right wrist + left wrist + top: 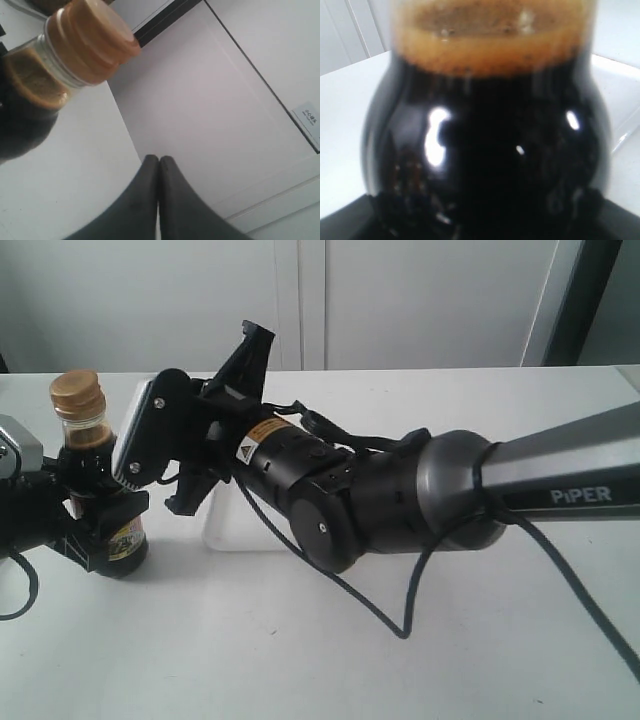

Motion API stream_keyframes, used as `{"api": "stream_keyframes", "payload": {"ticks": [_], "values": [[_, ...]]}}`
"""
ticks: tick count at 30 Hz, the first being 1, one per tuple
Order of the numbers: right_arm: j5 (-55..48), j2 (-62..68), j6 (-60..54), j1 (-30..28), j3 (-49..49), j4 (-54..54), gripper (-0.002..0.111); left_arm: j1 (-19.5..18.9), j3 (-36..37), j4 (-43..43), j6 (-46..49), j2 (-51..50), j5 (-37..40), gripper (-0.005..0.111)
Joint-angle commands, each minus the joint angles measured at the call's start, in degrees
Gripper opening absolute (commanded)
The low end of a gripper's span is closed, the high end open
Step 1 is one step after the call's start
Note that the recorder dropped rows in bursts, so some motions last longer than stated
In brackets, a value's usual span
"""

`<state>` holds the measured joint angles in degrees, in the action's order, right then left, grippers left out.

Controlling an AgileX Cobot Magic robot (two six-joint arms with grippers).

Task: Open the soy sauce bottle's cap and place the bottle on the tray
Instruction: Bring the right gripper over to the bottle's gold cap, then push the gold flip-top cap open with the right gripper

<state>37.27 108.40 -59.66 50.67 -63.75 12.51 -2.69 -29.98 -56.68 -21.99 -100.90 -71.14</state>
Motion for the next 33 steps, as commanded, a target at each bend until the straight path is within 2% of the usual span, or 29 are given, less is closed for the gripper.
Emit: {"api": "stream_keyframes", "payload": {"ticks": [1, 11, 19, 33], "values": [[-3.24, 1.74, -0.55, 0.89, -3.48, 0.97, 0.000, 0.05, 0.24, -1.18, -0.01, 0.15, 1.18, 0.000], [-6.61, 3.69, -3.08, 3.42, -8.73, 2.59, 0.000, 0.05, 0.24, -1.18, -0.01, 0.15, 1.18, 0.000], [-6.40, 6.47, -21.48, 7.11, -13.66, 20.65, 0.000, 0.05, 0.24, -1.18, -0.09, 0.15, 1.18, 0.000], [-6.40, 6.39, -23.24, 8.86, -15.76, 22.24, 0.000, 0.05, 0.24, -1.18, -0.09, 0.15, 1.18, 0.000]]}}
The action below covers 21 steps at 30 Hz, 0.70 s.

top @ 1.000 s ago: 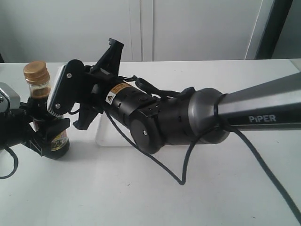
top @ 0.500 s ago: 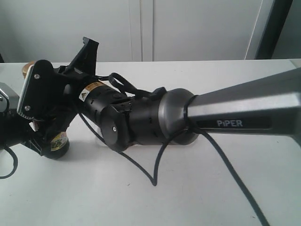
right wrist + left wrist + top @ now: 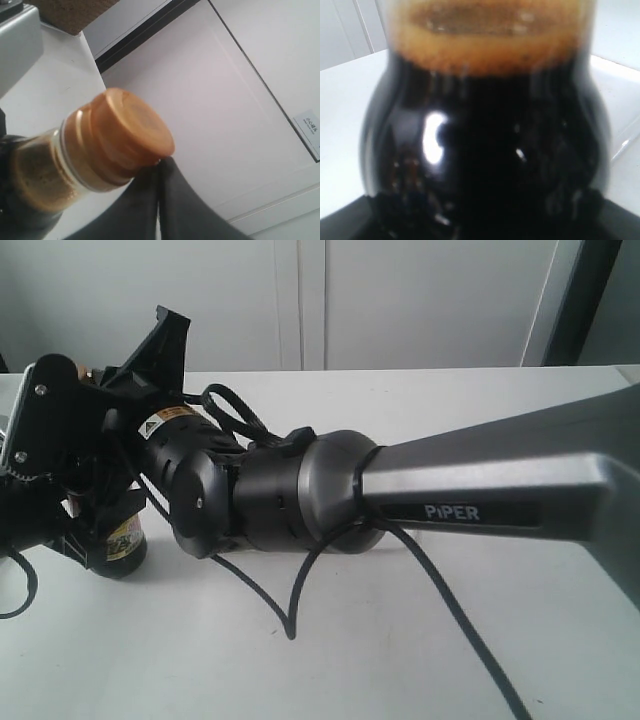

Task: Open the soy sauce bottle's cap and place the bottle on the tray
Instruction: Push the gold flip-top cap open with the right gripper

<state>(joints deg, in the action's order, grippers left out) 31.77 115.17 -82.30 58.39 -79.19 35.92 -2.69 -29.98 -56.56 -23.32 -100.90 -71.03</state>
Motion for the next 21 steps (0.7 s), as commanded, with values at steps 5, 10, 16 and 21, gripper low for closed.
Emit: {"api": "stream_keyframes", "payload": {"ticks": [5, 10, 16, 21], "values": [[-0.56, -1.04, -4.59, 2.07, -0.32, -0.92, 0.000, 0.05, 0.24, -1.30, 1.24, 0.15, 1.07, 0.000], [0.57, -2.04, -5.52, 2.92, -1.43, -1.37, 0.000, 0.05, 0.24, -1.30, 1.24, 0.15, 1.07, 0.000], [-1.35, -2.40, -8.96, 5.27, -6.05, -2.05, 0.000, 0.05, 0.24, -1.30, 1.09, 0.15, 1.07, 0.000], [-1.61, -2.40, -8.96, 6.16, -8.39, -1.36, 0.000, 0.05, 0.24, -1.30, 1.09, 0.15, 1.07, 0.000]]}}
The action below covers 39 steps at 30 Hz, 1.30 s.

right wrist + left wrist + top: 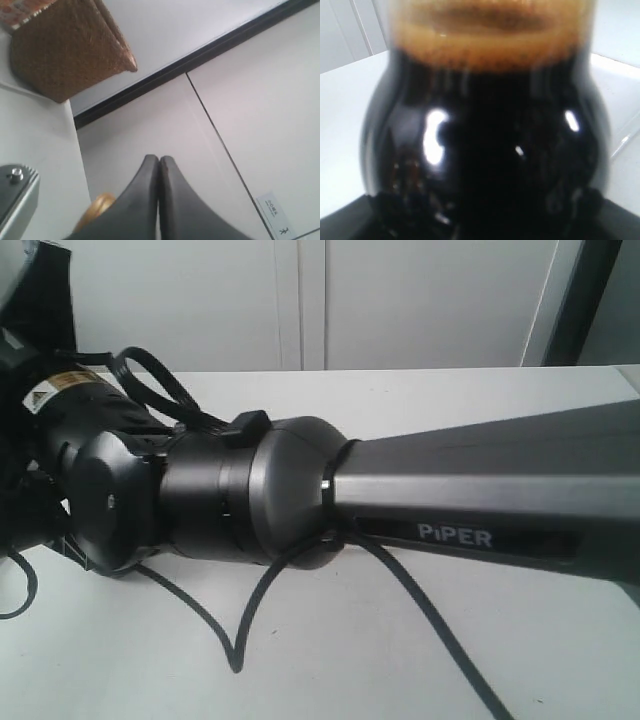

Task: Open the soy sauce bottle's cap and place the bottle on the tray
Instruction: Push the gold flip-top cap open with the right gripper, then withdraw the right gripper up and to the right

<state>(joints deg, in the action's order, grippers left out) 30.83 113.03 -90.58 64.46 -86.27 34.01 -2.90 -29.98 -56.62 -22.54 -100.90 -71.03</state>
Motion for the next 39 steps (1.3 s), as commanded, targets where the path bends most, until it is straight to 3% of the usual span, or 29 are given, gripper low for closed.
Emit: {"api": "stream_keyframes", "payload": {"ticks": [1, 8, 15, 20, 24, 39], "values": [[-0.66, -0.26, -0.68, 0.09, -1.32, 1.24, 0.000, 0.26, 0.24, -1.23, 0.31, 0.15, 1.07, 0.000], [-0.53, -0.75, 1.90, -0.52, -1.32, 9.21, 0.000, 0.26, 0.24, -1.23, 0.31, 0.15, 1.07, 0.000], [-4.29, -3.46, 24.79, -5.24, -1.32, 11.25, 0.000, 0.26, 0.24, -1.23, 0.31, 0.15, 1.07, 0.000], [-6.10, -5.03, 31.64, -7.73, -0.25, 11.41, 0.000, 0.26, 0.24, -1.23, 0.31, 0.15, 1.07, 0.000], [-13.90, -5.99, 36.97, -10.88, -0.25, 11.30, 0.000, 0.26, 0.24, -1.23, 0.31, 0.15, 1.07, 0.000], [-49.48, -8.38, 35.73, -21.78, -0.25, 11.06, 0.000, 0.26, 0.24, -1.23, 0.31, 0.15, 1.07, 0.000]]}}
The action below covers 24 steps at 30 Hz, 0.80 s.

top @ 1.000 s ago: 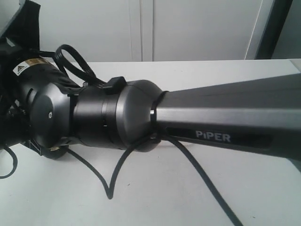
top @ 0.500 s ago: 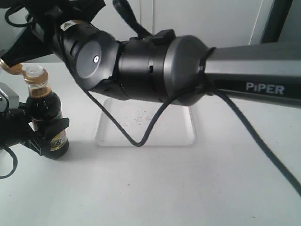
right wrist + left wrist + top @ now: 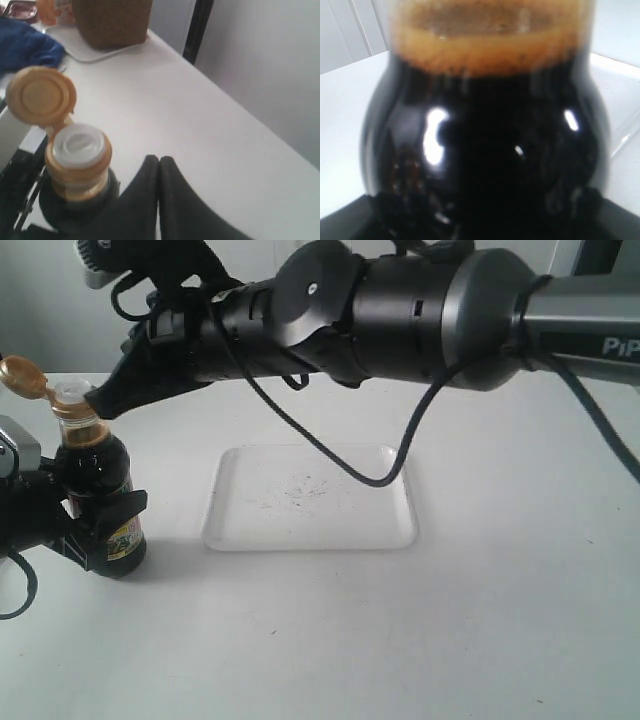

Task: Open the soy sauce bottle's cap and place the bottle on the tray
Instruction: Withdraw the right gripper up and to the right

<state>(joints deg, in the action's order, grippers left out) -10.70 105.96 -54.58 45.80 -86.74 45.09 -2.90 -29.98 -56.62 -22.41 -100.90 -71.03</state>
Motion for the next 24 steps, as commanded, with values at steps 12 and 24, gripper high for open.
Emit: {"api": "stream_keyframes", "payload": {"ticks": [12, 24], "values": [[-21.86, -2.34, 14.99, -7.58, 0.23, -23.05, 0.000, 0.26, 0.24, -1.23, 0.17, 0.15, 1.07, 0.000], [-36.01, -4.73, 37.19, -20.37, 0.13, -45.09, 0.000, 0.26, 0.24, -1.23, 0.17, 0.15, 1.07, 0.000]]}}
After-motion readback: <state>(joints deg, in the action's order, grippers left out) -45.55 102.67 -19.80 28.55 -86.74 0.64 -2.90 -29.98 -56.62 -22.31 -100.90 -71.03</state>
